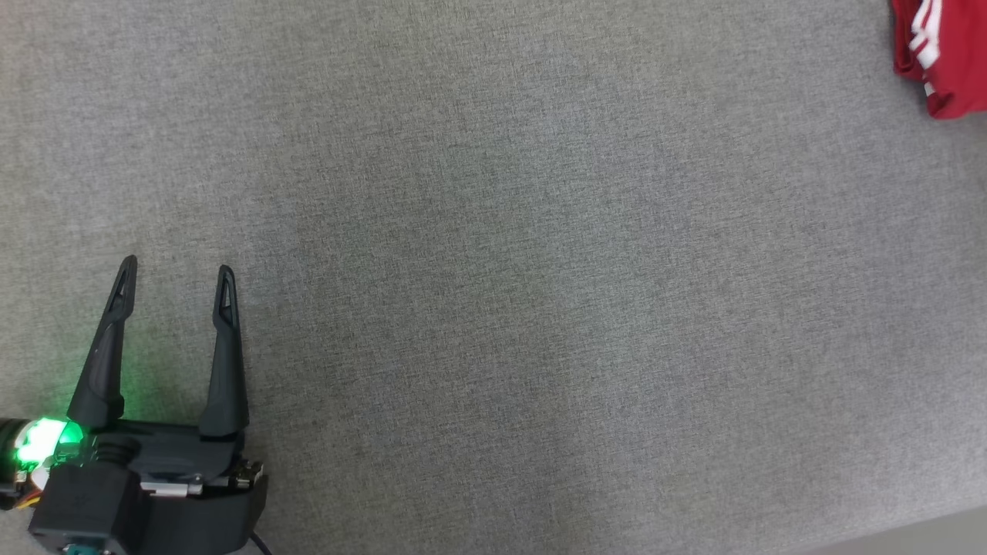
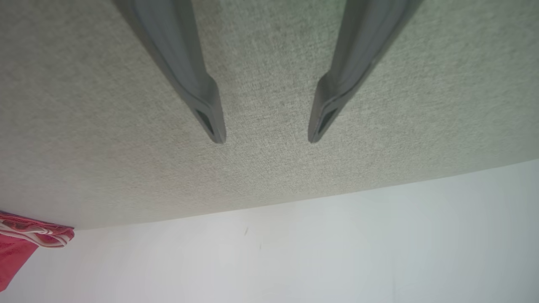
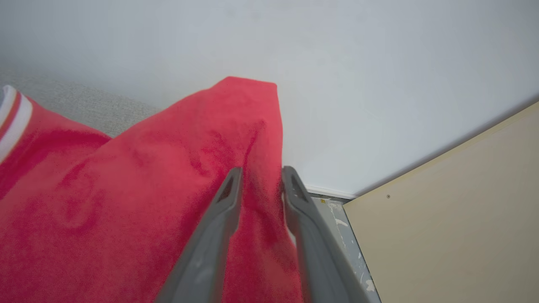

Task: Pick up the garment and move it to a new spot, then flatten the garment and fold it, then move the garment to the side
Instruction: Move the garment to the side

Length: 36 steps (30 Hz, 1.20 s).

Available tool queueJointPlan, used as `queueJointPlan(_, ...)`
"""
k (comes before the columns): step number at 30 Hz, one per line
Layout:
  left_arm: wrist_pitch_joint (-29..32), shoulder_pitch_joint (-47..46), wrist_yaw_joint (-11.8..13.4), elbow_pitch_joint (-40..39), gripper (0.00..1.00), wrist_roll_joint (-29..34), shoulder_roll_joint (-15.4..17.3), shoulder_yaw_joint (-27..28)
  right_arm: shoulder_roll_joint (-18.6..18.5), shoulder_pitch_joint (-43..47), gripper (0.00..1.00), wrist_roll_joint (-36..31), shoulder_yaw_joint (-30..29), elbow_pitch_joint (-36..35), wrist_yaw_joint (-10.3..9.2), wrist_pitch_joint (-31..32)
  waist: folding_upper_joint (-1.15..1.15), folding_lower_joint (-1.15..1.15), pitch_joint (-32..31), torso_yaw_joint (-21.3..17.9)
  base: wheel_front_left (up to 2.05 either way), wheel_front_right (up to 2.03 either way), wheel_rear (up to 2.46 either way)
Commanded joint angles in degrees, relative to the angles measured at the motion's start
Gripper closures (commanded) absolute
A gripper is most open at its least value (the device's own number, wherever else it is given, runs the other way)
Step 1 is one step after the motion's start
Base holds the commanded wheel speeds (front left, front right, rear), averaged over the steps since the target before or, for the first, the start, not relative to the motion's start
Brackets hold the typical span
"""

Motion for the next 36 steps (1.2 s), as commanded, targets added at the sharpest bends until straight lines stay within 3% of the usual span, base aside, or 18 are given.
queueJointPlan(1,-0.1,-0.3,0.2,1.3,0.00,-0.4,-0.3,-0.2,0.4,-0.1,0.00,-0.8,-0.6,0.3,-0.14,-0.4,0.00,0.00,-0.5,0.1,0.00,0.00,0.00)
queueJointPlan(14,-0.2,1.8,0.6,4.8,0.00,-1.7,-2.1,0.8,3.9,3.1,0.00,-3.0,-4.4,-4.8,-0.14,-1.8,0.00,0.00,-7.4,0.8,0.00,0.00,0.00)
queueJointPlan(25,-0.2,6.3,1.3,11.1,0.00,-3.7,-4.4,3.8,12.5,22.8,0.00,-0.8,-11.9,-27.5,-0.14,-1.8,0.00,0.00,-20.3,3.8,0.00,0.00,0.00)
queueJointPlan(36,-0.2,12.3,2.3,14.8,0.00,-4.7,-5.6,5.3,22.9,45.2,0.00,-0.8,-16.4,-44.7,-0.14,-1.8,0.00,0.00,-29.9,6.5,0.00,0.00,0.00)
